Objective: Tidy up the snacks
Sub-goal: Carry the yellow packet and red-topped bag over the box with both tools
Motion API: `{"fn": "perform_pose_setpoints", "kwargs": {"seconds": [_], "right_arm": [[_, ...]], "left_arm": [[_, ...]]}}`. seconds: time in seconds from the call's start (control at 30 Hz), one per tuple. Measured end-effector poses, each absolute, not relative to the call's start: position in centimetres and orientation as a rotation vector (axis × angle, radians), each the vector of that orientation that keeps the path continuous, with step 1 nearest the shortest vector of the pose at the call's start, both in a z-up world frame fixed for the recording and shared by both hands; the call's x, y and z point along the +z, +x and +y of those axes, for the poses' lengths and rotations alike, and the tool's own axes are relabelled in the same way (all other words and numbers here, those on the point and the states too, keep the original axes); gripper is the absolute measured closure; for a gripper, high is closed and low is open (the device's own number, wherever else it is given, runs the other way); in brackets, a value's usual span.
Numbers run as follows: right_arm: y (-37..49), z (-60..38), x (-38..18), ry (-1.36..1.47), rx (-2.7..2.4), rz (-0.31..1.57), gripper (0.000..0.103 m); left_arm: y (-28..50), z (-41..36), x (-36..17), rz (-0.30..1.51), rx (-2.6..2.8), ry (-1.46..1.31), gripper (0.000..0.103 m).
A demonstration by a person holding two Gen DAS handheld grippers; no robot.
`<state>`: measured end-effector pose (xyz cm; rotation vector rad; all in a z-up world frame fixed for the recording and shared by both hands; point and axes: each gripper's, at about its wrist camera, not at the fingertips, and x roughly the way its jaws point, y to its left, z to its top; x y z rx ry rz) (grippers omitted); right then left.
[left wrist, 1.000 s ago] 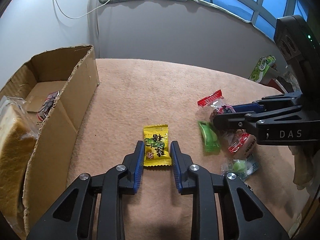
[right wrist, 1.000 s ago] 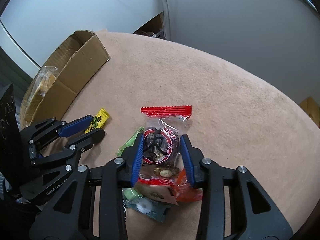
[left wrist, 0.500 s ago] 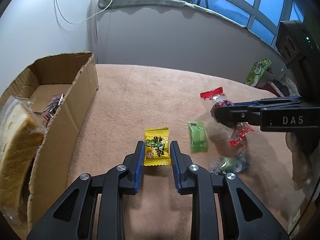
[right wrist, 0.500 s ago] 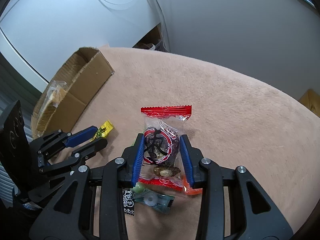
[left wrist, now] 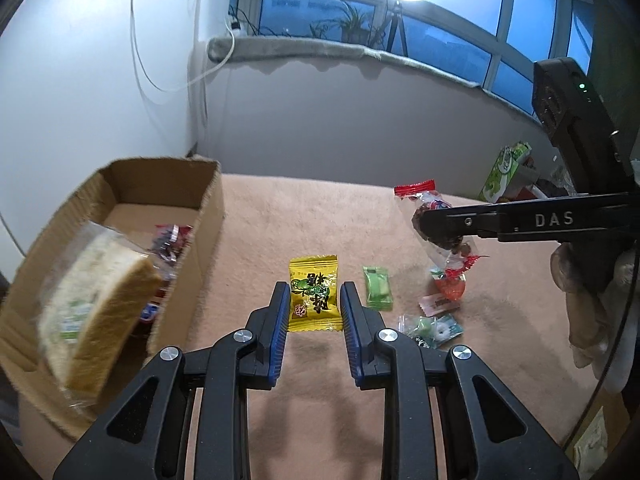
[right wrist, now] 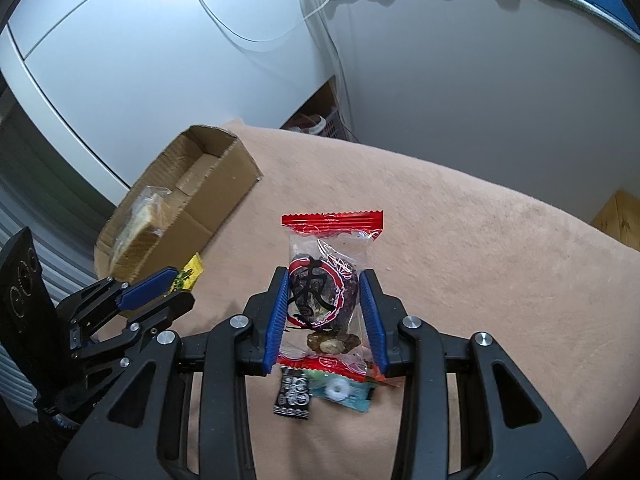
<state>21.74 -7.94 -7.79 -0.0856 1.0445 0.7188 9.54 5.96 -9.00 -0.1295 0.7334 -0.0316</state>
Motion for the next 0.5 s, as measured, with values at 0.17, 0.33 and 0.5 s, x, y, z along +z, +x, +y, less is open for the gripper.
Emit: {"fn": "perform_pose_setpoints", "kwargs": {"seconds": [0.17,0.33,0.5], "right_arm": [[21.2,-6.4,-6.7,-0.092,0.73,1.027,0.066],[20.8,-4.8,-6.2,-0.099,0.734,1.016,0.066],[20.5,-3.0,-5.7,-0.119,0.749,1.007,0.066]], "left_arm": [[8.2,6.8,-7.5,0.693,-0.015,-0.122,0.079],[6.9,8.0,-6.4,0.658,0.003,-0.123,0.079],[6.0,9.1,-6.2,0.641,0.026,-0.13,0.079]]}}
